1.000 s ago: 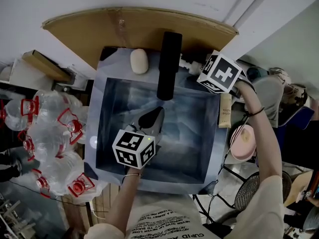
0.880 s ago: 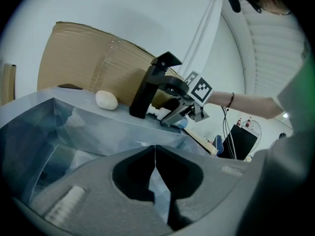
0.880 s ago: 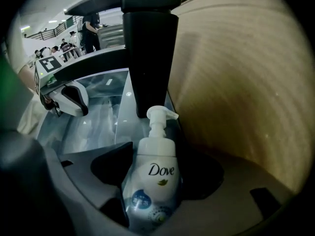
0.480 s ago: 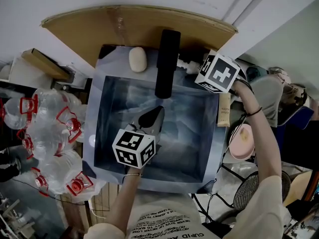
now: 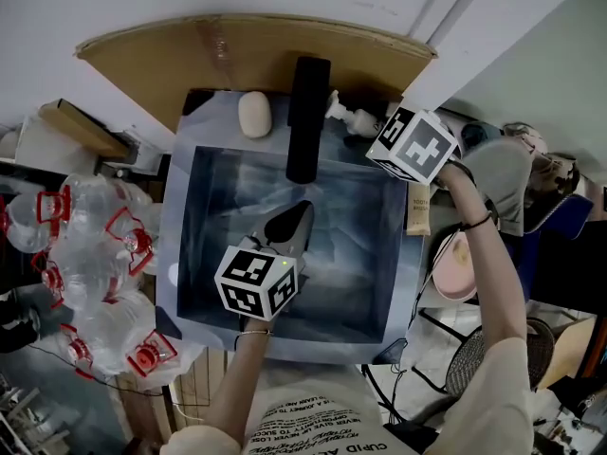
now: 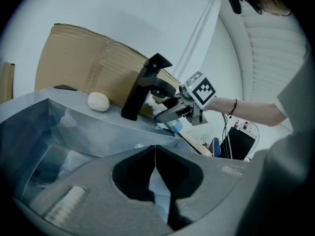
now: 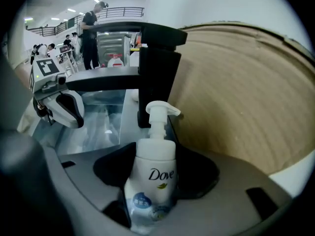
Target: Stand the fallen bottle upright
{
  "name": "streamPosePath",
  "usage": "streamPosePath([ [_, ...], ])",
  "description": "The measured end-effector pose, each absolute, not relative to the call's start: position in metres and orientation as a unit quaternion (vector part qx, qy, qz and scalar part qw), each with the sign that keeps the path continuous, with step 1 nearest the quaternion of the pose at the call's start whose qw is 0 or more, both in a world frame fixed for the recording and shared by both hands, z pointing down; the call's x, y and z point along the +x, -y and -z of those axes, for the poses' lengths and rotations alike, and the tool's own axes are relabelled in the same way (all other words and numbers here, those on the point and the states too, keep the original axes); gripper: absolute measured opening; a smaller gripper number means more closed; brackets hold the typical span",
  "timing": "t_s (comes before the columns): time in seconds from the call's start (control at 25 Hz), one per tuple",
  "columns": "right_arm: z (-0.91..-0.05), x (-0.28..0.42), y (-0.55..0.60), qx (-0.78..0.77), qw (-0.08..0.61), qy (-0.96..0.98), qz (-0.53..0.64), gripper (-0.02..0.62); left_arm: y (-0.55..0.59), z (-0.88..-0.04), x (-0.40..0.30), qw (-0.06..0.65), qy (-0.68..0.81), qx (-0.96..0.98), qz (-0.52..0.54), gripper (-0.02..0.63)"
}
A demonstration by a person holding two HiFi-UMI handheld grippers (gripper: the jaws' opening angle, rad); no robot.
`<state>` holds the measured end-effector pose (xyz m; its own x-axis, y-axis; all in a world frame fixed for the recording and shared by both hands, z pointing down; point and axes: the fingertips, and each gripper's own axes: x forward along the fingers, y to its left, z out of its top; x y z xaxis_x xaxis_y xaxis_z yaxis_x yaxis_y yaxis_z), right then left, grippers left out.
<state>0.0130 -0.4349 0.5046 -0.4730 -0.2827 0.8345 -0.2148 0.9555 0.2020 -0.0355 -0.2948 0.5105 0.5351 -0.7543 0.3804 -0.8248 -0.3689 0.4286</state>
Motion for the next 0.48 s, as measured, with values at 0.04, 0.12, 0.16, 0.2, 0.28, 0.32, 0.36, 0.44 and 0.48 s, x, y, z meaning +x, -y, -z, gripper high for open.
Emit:
streamPosePath([
  [0.04,-0.501,0.014,0.435,0.151,0.486,0.860,0.032,0.250,0.295,-0.509,-0.034,0.294,0.477,0.826,-0.059,0.025],
  [0.12,-0.495,0.016,0.435,0.164,0.474,0.865,0.029,0.250,0.294,-0.506,-0.030,0.293,0.474,0.828,-0.057,0.025],
  [0.16,-0.491,0.017,0.436,0.171,0.466,0.867,0.028,0.249,0.293,-0.505,-0.029,0.292,0.473,0.829,-0.057,0.025],
  [0.2,-0.487,0.017,0.436,0.179,0.458,0.870,0.026,0.249,0.293,-0.504,-0.028,0.292,0.471,0.830,-0.057,0.025],
  [0.28,-0.480,0.018,0.437,0.196,0.439,0.877,0.020,0.249,0.292,-0.502,-0.027,0.290,0.470,0.832,-0.056,0.025],
  [0.32,-0.476,0.019,0.438,0.204,0.429,0.880,0.017,0.249,0.291,-0.501,-0.027,0.290,0.470,0.832,-0.056,0.025],
  [0.36,-0.473,0.020,0.438,0.211,0.420,0.883,0.013,0.247,0.291,-0.500,-0.026,0.289,0.469,0.833,-0.056,0.025],
  [0.44,-0.466,0.021,0.437,0.226,0.401,0.888,0.006,0.247,0.290,-0.498,-0.026,0.288,0.468,0.834,-0.054,0.025],
  [0.48,-0.462,0.021,0.437,0.232,0.392,0.890,0.003,0.247,0.289,-0.497,-0.026,0.287,0.468,0.834,-0.054,0.025],
])
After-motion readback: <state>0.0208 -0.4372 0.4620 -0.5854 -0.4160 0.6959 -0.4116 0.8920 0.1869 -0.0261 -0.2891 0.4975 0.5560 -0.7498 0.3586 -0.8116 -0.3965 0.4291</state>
